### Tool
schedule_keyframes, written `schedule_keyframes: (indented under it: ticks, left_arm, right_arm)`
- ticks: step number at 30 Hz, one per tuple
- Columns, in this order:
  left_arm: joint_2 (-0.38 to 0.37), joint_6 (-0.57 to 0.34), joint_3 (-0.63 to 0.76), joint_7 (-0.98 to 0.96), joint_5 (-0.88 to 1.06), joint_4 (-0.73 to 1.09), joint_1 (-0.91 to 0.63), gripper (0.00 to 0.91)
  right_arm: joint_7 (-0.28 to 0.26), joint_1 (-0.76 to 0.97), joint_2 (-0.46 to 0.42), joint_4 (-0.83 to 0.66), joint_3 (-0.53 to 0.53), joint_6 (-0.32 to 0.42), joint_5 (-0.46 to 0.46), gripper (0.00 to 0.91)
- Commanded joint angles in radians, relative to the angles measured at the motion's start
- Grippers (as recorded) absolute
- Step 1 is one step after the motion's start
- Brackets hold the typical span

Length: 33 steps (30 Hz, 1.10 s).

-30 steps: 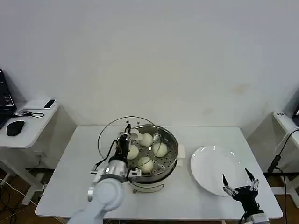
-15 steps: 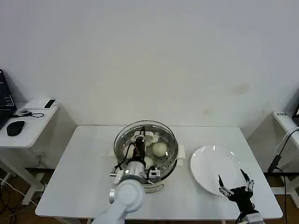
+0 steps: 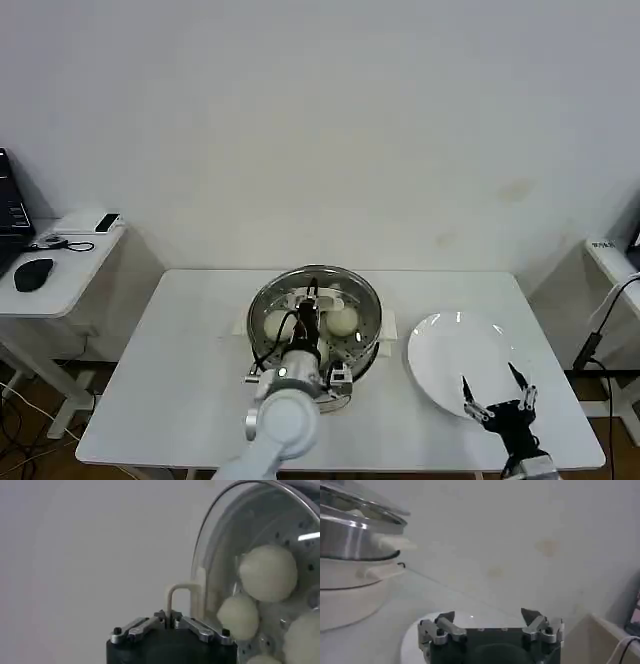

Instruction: Take steamed baozi put them in steamer then cover it.

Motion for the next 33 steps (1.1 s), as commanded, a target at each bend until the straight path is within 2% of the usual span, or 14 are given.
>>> schedule_keyframes:
  ticks: [1,30,31,32,33]
  left_arm:
    - [-0.017,-0.002,0.002,-0.001,0.019,0.009,-0.002,0.0]
    - [-0.021,-0.021,-0.012,-0.02,0.036,0.034,0.013,0.01]
    - [-0.023,-0.022,-0.013,-0.02,0.036,0.034,0.014,0.101]
    - [-0.022,-0.021,-0.013,-0.021,0.034,0.034,0.015,0.907]
    - [-0.022,-0.02,-0.012,-0.023,0.035,0.033,0.016,0.907]
  right_arm:
    - [0.0,0.001,-0.002,-0.001,-0.005,0.001,-0.002,0.907]
    - [0.002,0.002,-0.008,-0.02,-0.019,0.008,-0.008,0.907]
    - [0.002,0.003,-0.008,-0.019,-0.02,0.008,-0.008,0.907]
    - [0.002,0.003,-0.009,-0.018,-0.02,0.007,-0.008,0.907]
    - [0.002,0.005,-0.009,-0.018,-0.021,0.006,-0.008,0.907]
